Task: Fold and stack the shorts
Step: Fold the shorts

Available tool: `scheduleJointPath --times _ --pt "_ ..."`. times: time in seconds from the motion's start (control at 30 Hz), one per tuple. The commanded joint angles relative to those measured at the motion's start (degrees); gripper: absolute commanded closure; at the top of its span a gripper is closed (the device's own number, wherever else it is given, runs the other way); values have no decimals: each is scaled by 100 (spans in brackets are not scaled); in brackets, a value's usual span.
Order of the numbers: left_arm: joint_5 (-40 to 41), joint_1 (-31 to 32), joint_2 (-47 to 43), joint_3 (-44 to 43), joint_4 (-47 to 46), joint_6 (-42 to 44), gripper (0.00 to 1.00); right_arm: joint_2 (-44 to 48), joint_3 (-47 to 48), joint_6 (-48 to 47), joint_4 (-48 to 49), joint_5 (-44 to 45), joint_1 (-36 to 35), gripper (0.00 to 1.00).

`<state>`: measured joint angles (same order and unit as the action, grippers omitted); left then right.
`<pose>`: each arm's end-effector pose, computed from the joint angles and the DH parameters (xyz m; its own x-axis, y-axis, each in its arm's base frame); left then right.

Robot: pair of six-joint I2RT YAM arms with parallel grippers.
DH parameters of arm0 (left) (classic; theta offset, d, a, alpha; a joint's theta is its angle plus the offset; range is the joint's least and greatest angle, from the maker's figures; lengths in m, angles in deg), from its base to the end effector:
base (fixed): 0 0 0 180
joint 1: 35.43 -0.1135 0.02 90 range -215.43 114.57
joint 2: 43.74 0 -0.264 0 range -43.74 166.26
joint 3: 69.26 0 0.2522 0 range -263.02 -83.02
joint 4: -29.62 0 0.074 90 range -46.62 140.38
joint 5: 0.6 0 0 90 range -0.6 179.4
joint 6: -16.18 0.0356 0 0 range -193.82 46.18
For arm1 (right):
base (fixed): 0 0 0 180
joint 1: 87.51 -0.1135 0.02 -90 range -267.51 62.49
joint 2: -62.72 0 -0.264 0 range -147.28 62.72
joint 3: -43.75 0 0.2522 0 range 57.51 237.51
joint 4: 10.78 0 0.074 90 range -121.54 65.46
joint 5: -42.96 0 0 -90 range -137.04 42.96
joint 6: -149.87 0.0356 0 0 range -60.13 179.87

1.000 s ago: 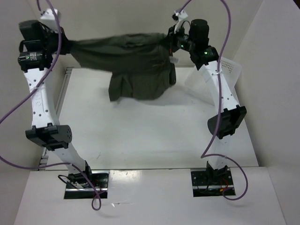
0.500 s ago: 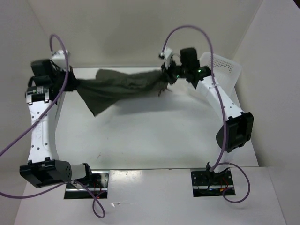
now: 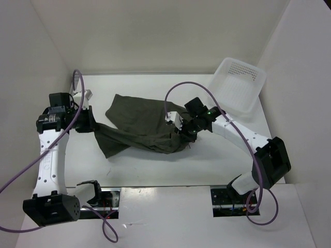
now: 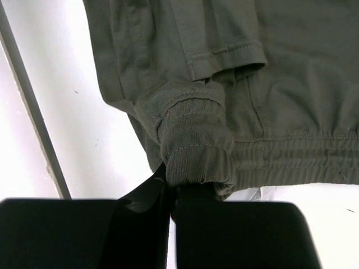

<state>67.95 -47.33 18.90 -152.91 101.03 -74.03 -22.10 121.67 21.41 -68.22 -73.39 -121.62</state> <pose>0.2007 0.0290 0.3558 -0.7541 -0.1624 -0.6364 0.0334 0.9582 -0.2841 0.2332 0.1771 0.2507 -0.1729 -0.7902 -0.5879 -0.9823 0.1822 0.0439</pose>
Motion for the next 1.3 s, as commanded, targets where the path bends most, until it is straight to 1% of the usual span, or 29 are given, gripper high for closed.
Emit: scheduleJointPath --times 0.0,0.1,0.13,0.17,0.23,0.27,0.3,0.33,0.37,0.4,0.43,0.53,0.6,0.67,0.73,0.9,0.97,1.03,1.1,1.13,1.2,1.27 --pt "-210 4 127 98 -95 21 100 158 70 -75 26 86 18 100" --pt "-263 4 486 -112 -771 21 100 53 184 -21 166 357 18 100" --pt "-193 4 617 -226 -1138 21 100 53 184 39 289 411 18 100" --pt "-193 4 958 -358 -1290 21 100 -8 263 101 377 411 157 100" --pt "-193 4 1320 -858 -1633 21 100 -148 369 548 718 342 640 100" --pt "-193 4 1696 -1034 -1721 21 100 -201 526 767 869 289 860 100" --pt "-193 4 1874 -1366 -1878 21 100 -306 606 1370 1035 219 1297 100" --pt "-132 4 2241 -1535 -1880 21 100 -360 763 1672 1307 44 1510 100" --pt "-131 4 2419 -1693 -1958 21 100 -421 834 1918 1414 -71 1704 100" --pt "-131 64 2594 -1860 -1959 21 100 -561 835 2382 1528 -159 1967 100" --pt "-131 65 2936 -2192 -1959 21 100 -623 904 2596 1721 -212 2065 100" --pt "-131 65 3562 -2738 -1959 21 100 -966 957 3299 2090 -362 2276 100" --pt "-131 117 3973 -2951 -2012 21 100 -1272 1071 3685 2249 -441 2277 100" --pt "-131 118 4212 -3241 -2012 21 100 -1493 1230 3862 2338 -441 2338 100" --pt "-17 171 4633 -3486 -2012 21 100 -1836 1519 4161 2408 -441 2478 100" --pt "89 171 5109 -3935 -2117 21 100 -2372 2363 4635 2461 -441 2532 100" --pt "89 171 5302 -4059 -2117 21 100 -2487 2617 4794 2522 -284 2532 100" --pt "89 171 5434 -4137 -2117 21 96 -2654 2681 4909 2522 48 2532 100" --pt "89 223 5610 -4200 -2170 21 88 -2759 2760 4962 2522 348 2480 88" --pt "89 223 5672 -4252 -2170 21 84 -2829 2760 5049 2522 619 2479 85" --pt "89 285 5830 -4305 -2223 21 80 -2830 2821 5128 2522 937 2426 79" --pt "89 346 5988 -4428 -2275 21 59 -2952 3031 5190 2522 1368 2426 78"
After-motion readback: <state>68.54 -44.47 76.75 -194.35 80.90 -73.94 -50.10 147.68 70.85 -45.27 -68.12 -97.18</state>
